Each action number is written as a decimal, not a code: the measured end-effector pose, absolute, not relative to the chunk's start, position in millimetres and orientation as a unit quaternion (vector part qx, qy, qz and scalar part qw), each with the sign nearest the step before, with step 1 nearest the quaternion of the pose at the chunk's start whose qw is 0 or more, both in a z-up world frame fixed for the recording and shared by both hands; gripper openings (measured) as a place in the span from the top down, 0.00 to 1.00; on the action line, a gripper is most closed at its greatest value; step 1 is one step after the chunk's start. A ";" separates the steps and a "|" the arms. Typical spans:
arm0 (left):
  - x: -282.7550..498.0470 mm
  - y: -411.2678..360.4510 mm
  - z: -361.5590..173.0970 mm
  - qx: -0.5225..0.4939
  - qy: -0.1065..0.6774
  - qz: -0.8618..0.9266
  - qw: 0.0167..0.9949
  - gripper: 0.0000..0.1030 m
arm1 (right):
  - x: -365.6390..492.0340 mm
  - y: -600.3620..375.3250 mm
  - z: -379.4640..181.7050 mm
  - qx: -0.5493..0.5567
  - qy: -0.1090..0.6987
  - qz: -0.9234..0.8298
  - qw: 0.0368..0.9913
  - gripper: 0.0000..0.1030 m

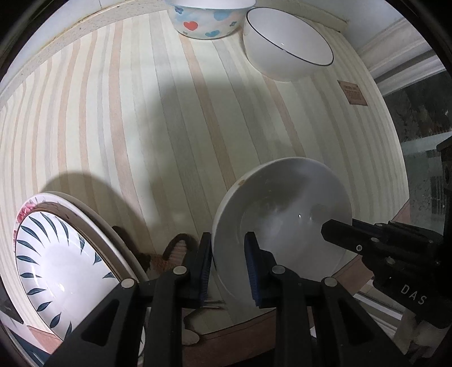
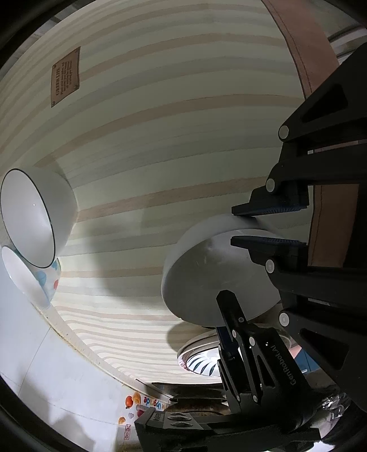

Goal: Organize plates and bowls

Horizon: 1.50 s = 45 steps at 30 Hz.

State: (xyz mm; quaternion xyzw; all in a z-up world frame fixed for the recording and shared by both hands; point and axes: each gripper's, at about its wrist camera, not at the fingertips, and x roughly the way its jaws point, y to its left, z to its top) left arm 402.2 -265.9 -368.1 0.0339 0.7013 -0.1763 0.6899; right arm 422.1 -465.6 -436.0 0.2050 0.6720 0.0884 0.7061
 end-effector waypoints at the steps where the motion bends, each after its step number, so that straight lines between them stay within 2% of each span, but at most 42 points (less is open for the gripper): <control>1: 401.8 -267.5 -368.7 0.038 0.701 -0.176 0.690 0.80 | 425.4 -463.7 -436.8 0.205 0.672 0.088 0.706 0.84; 16: 402.3 -274.0 -368.7 0.047 0.702 -0.177 0.688 0.80 | 430.4 -461.1 -443.1 0.206 0.681 0.083 0.697 0.84; 20: 401.7 -269.2 -347.8 0.053 0.692 -0.175 0.699 0.80 | 431.6 -465.5 -436.7 0.207 0.679 0.086 0.699 0.84; 24: 409.8 -266.4 -305.3 0.045 0.659 -0.177 0.729 0.79 | 433.7 -477.4 -411.4 0.214 0.661 0.086 0.714 0.84; 26: 424.6 -268.7 -286.7 0.030 0.647 -0.181 0.740 0.75 | 437.6 -485.7 -395.9 0.221 0.647 0.086 0.724 0.84; 28: 443.7 -271.4 -276.6 0.012 0.637 -0.186 0.748 0.72 | 447.4 -496.8 -380.3 0.234 0.634 0.084 0.732 0.81; 29: 454.0 -273.3 -275.2 0.009 0.634 -0.186 0.751 0.70 | 453.1 -501.9 -375.3 0.241 0.628 0.084 0.735 0.72; 30: 466.3 -276.9 -276.8 0.004 0.633 -0.184 0.752 0.69 | 461.6 -507.8 -370.4 0.245 0.621 0.084 0.740 0.63; 32: 495.2 -285.2 -285.1 -0.013 0.638 -0.182 0.748 0.69 | 480.0 -518.7 -365.7 0.244 0.611 0.075 0.750 0.59; 37: 540.5 -309.9 -314.9 -0.028 0.654 -0.181 0.734 0.69 | 527.3 -544.1 -376.3 0.260 0.598 0.046 0.757 0.59; 45: 580.9 -345.5 -359.4 -0.004 0.678 -0.172 0.715 0.69 | 577.1 -562.2 -425.2 0.280 0.614 0.028 0.738 0.59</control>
